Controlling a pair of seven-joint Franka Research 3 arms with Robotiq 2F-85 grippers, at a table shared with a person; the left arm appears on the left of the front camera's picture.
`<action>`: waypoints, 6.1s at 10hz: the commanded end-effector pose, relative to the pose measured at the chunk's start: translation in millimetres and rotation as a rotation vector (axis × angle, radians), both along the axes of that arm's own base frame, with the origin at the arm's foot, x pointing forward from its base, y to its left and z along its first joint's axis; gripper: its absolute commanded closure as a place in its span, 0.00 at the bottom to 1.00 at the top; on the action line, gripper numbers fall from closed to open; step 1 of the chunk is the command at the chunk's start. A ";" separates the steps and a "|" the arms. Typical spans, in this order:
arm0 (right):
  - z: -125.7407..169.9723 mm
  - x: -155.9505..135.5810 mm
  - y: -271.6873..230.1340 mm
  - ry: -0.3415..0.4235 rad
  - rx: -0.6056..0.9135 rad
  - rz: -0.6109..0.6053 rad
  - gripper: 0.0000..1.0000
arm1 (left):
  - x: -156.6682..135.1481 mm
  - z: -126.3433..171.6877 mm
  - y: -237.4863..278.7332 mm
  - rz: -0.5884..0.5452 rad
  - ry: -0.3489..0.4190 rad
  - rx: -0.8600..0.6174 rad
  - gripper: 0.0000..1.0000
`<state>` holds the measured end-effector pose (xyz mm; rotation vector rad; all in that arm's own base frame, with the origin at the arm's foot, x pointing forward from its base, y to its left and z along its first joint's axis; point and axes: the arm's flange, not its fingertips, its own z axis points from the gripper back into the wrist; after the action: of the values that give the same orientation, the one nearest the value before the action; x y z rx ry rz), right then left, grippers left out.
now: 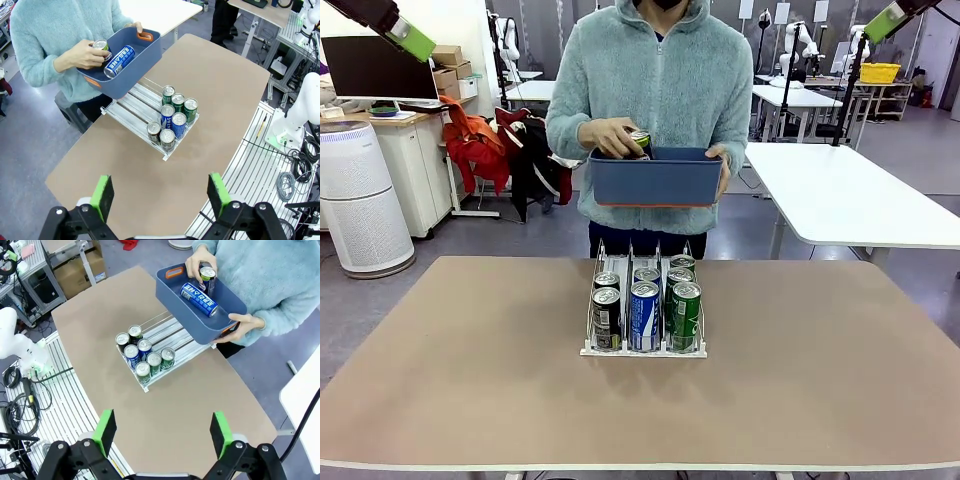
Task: Fill the beverage cans into the dispenser.
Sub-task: Pick up the Pepsi coke handed by the human.
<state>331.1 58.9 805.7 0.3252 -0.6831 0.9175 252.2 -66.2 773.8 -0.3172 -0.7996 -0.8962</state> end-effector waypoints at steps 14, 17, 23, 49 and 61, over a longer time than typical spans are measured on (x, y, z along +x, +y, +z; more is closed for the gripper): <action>-4.7 -3.5 1.4 0.006 0.000 -0.008 0.00 | 0.1 -2.5 0.7 -0.006 -0.005 0.006 0.00; -4.7 -3.5 1.4 0.006 0.000 -0.008 0.00 | 0.1 -2.5 0.7 -0.006 -0.005 0.006 0.00; -4.7 -3.5 1.4 0.006 0.000 -0.008 0.00 | 0.1 -2.5 0.7 -0.006 -0.005 0.006 0.00; -4.7 -3.5 1.4 0.006 0.000 -0.008 0.00 | 92.4 -50.4 -18.2 0.139 0.006 0.188 0.00; -4.7 -3.5 1.4 0.006 0.000 -0.008 0.00 | 152.0 -66.5 -26.7 0.137 -0.052 0.231 0.00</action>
<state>331.1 58.9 805.0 0.3254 -0.6818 0.9172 397.5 -95.1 709.6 -0.0292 -0.7396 -0.8725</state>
